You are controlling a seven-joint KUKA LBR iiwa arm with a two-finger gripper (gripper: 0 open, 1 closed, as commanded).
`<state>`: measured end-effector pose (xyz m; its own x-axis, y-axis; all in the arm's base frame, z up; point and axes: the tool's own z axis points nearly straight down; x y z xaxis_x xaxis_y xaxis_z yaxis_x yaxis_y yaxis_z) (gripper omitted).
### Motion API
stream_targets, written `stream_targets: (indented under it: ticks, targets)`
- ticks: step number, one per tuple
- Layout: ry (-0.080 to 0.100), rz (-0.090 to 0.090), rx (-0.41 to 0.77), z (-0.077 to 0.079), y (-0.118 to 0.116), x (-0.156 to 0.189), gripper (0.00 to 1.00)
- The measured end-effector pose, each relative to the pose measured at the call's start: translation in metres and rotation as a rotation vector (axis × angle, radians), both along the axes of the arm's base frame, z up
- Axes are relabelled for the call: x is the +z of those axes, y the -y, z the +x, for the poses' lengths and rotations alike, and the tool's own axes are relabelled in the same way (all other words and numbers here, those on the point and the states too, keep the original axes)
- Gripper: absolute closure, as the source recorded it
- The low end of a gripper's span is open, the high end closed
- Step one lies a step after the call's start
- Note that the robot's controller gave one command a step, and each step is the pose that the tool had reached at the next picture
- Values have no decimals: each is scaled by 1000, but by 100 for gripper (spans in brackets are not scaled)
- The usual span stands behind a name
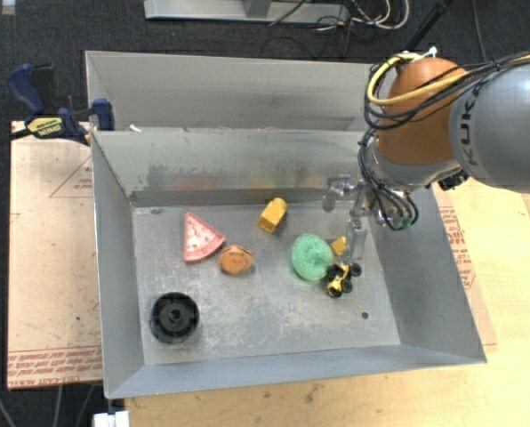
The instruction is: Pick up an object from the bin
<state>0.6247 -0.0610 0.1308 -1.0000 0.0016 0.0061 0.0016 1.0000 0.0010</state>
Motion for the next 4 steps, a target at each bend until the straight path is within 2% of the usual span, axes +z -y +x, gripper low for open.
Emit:
stream_targets:
  ticks: [1,2,3,4]
  targets:
    - [8,-1,1,2,0,5,0]
    - [14,-1,23,-41,6,-22,0]
    - [11,1,-14,22,-34,-60,100]
    - [11,0,-13,22,-34,-60,100]
